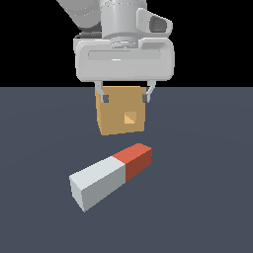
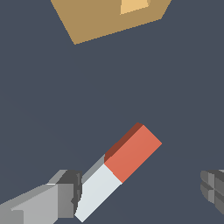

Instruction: Insert the peg into the horizontal hole in a box.

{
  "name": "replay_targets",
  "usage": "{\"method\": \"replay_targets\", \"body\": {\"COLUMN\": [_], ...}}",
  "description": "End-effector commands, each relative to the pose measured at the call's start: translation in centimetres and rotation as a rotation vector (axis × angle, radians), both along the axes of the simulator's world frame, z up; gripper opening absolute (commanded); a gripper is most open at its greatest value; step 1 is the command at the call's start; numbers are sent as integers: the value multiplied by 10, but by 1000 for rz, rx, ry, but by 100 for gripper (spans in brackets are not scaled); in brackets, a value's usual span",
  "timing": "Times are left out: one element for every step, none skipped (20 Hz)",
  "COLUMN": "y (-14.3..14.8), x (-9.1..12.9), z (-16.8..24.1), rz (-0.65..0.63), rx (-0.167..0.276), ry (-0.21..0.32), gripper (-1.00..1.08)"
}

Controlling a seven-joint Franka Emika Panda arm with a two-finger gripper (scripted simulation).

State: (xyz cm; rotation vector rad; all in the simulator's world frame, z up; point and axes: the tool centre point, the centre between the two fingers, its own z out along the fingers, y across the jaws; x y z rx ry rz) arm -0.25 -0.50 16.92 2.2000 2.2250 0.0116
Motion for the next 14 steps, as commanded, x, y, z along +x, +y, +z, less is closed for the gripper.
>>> {"method": "replay_targets", "body": {"y": [0, 0, -1, -1, -2, -3, -5, -6, -8, -11, -13, -16, -19, -22], "x": [0, 0, 0, 0, 0, 0, 0, -1, -1, -1, -2, -2, -3, -3], "z": [0, 0, 0, -1, -2, -3, -4, -6, -7, -9, -11, -14, -17, -19], "rz": [0, -1, -4, -9, -15, -24, -34, -47, -61, -77, -96, -116, -138, -162], "rx": [0, 0, 0, 0, 0, 0, 0, 0, 0, 0, 1, 1, 1, 1], "ry": [0, 0, 0, 0, 0, 0, 0, 1, 1, 1, 1, 2, 2, 2], "gripper": [100, 100, 100, 100, 100, 100, 100, 100, 100, 100, 100, 100, 100, 100]}}
